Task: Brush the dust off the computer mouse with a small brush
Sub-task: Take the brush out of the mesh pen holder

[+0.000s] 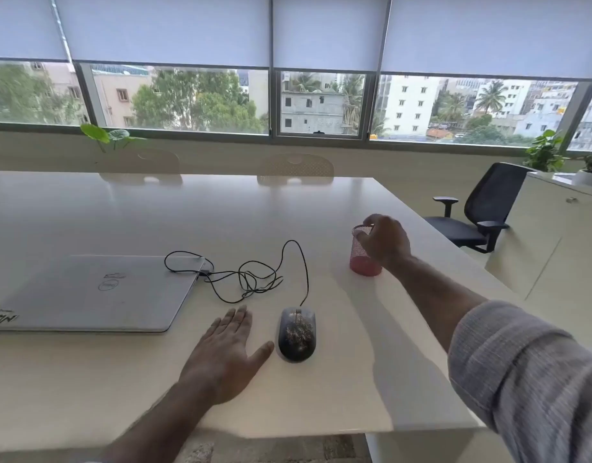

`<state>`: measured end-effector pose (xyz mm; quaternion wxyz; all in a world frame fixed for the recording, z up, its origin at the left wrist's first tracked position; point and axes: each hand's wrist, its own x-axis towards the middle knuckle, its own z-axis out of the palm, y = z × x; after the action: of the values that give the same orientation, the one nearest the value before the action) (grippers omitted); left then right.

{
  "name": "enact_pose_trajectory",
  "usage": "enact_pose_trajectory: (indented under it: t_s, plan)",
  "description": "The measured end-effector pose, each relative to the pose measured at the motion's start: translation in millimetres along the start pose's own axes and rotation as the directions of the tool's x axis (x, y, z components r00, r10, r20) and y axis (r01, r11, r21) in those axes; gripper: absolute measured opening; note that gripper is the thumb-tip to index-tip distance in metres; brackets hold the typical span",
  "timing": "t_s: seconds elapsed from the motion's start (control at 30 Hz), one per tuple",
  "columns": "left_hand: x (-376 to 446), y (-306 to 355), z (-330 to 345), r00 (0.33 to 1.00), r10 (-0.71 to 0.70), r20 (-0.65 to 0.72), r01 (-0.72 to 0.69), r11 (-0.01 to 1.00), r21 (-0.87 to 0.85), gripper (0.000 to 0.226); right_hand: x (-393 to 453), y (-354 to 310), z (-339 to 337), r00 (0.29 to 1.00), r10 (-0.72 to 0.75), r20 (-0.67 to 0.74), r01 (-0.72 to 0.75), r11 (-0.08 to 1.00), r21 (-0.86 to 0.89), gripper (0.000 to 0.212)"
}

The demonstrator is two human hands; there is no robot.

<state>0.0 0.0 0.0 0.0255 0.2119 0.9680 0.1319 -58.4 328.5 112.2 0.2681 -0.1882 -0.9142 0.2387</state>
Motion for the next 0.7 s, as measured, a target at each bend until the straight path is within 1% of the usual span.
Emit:
enact_pose_trajectory:
  t_s: [0.07, 0.17, 0.23, 0.33, 0.43, 0.5, 0.57, 0.63, 0.7]
  plan:
    - [2, -3, 2, 1.0, 0.005, 0.001, -0.005, 1.0, 0.014, 0.085, 3, -3, 2, 0.999, 0.016, 0.028, -0.014, 0.999, -0.043, 0.04]
    - [4, -5, 4, 1.0, 0.007, -0.003, -0.006, 1.0, 0.029, 0.086, 8, -5, 9, 0.999, 0.031, 0.043, -0.026, 0.993, -0.114, 0.034]
    - [4, -5, 6, 1.0, 0.009, -0.002, -0.009, 0.999, 0.038, 0.086, 9, -3, 14, 0.999, 0.023, 0.03, -0.019, 0.99, -0.142, 0.03]
    - [5, -8, 7, 1.0, 0.012, -0.019, -0.011, 0.999, 0.037, 0.087, 11, 0, 18, 1.0, 0.012, 0.0, -0.012, 0.989, -0.149, 0.032]
    - [6, -9, 9, 1.0, 0.013, -0.026, -0.012, 0.999, 0.032, 0.088, 14, 4, 20, 0.999, -0.039, -0.031, 0.033, 0.987, -0.159, 0.03]
    - [6, -9, 9, 1.0, 0.012, -0.024, -0.011, 0.999, 0.032, 0.088, 15, 5, 19, 0.993, -0.094, -0.076, 0.082, 0.986, -0.148, 0.028]
    - [6, -9, 10, 1.0, 0.009, -0.025, -0.008, 1.0, 0.028, 0.088, 13, 4, 15, 0.978, -0.144, -0.154, 0.127, 0.985, -0.117, 0.027]
    - [6, -8, 9, 1.0, 0.011, -0.029, -0.01, 0.999, 0.031, 0.088, 10, 3, 9, 0.95, -0.183, -0.253, 0.173, 0.983, -0.06, 0.026]
    - [6, -8, 8, 0.999, 0.013, -0.032, -0.012, 1.0, 0.029, 0.088, 5, 1, 1, 0.923, -0.212, -0.32, 0.221, 0.975, -0.008, 0.024]
